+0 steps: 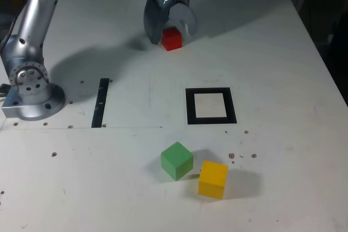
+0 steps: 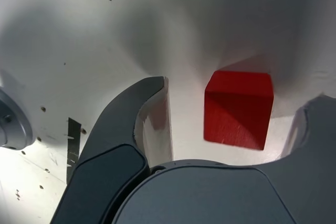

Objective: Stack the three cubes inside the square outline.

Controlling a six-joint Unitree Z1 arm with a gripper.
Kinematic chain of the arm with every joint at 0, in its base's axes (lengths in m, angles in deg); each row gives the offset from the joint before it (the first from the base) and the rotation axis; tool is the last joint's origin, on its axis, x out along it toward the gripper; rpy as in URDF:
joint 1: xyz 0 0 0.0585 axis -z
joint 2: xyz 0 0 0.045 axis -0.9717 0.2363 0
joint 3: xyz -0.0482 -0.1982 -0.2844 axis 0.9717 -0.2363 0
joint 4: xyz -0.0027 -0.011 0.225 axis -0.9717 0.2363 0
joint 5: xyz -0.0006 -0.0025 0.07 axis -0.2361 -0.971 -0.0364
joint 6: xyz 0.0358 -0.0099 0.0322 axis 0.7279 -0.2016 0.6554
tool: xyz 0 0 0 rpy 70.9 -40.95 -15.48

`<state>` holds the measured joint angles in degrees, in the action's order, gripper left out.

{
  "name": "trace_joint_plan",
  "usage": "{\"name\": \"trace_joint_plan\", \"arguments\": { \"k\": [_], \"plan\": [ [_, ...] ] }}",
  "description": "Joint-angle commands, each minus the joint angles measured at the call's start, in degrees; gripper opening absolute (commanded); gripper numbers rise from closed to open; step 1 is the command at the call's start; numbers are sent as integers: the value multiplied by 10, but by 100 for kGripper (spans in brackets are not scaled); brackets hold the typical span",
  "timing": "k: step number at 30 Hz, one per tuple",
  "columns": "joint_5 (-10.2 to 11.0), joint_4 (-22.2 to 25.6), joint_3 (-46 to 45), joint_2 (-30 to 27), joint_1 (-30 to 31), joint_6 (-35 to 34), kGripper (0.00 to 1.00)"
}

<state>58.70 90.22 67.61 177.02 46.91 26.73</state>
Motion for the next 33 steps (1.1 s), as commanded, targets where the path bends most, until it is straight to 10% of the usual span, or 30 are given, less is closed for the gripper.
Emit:
{"name": "trace_joint_plan", "arguments": {
  "k": [1, 10, 33],
  "plan": [
    [-5, -4, -3, 4, -8, 5, 71],
    [-27, -28, -11, 4, -13, 19, 44],
    [-22, 6, -3, -82, 59, 10, 28]
  ]
}}
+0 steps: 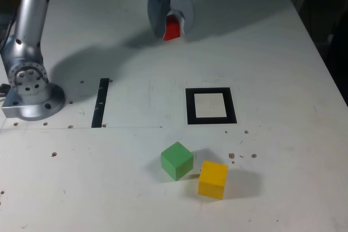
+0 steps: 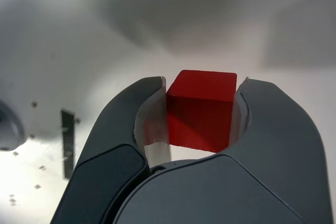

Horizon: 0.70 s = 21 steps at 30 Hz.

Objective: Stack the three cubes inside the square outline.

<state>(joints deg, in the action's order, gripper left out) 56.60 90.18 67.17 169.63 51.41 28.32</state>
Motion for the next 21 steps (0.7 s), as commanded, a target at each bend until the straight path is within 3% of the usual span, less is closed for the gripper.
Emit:
{"name": "trace_joint_plan", "arguments": {
  "k": [1, 6, 11, 16, 21],
  "plan": [
    [-2, 14, 3, -15, 34, -14, 28],
    [-9, 54, 33, -37, 178, -87, 28],
    [-20, 71, 72, -13, 288, -156, 28],
    [-38, 77, 85, 27, 323, -185, 28],
    [-43, 76, 89, 48, 325, -188, 28]
  ]
}}
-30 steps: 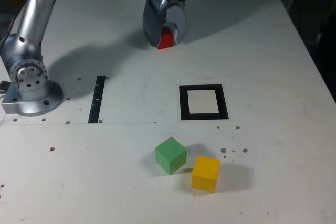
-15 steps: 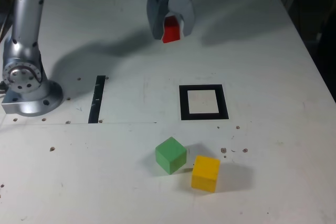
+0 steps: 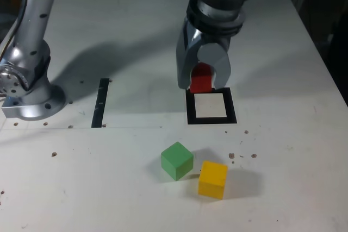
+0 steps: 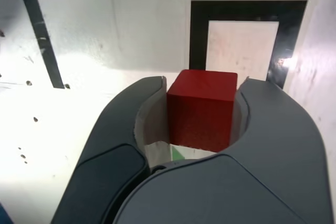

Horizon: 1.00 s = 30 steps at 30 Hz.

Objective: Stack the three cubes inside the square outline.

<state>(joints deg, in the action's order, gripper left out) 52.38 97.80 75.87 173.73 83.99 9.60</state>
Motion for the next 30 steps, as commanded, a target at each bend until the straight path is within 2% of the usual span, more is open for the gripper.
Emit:
{"name": "trace_joint_plan", "arguments": {
  "k": [1, 20, 30],
  "plan": [
    [-1, 0, 2, 9, -1, -1, 28],
    [-12, -44, -13, 53, -15, 29, 28],
    [-11, -61, -19, 65, -24, 45, 38]
  ]
}}
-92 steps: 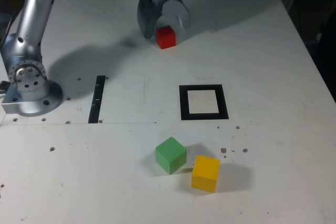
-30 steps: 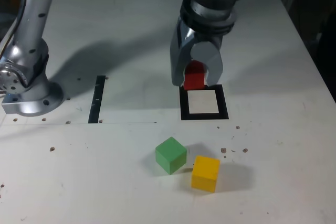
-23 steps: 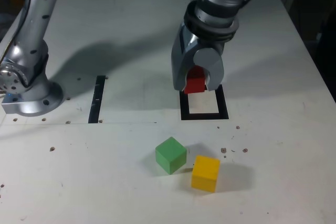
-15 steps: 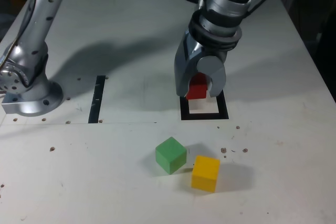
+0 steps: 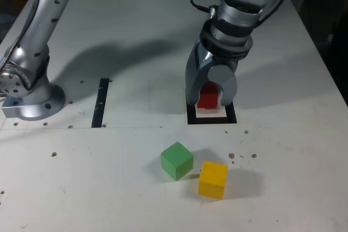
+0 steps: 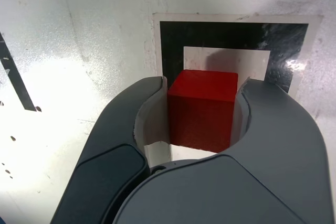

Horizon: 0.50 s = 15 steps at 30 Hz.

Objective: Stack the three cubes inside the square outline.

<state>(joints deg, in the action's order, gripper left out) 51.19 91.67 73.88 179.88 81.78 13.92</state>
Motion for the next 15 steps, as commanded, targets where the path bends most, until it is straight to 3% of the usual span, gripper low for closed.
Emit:
{"name": "trace_joint_plan", "arguments": {
  "k": [1, 5, 15],
  "plan": [
    [1, 1, 2, 5, -2, 2, 39],
    [2, 1, 4, 9, -2, 4, 50],
    [1, 6, 5, 10, -3, 9, 93]
  ]
}}
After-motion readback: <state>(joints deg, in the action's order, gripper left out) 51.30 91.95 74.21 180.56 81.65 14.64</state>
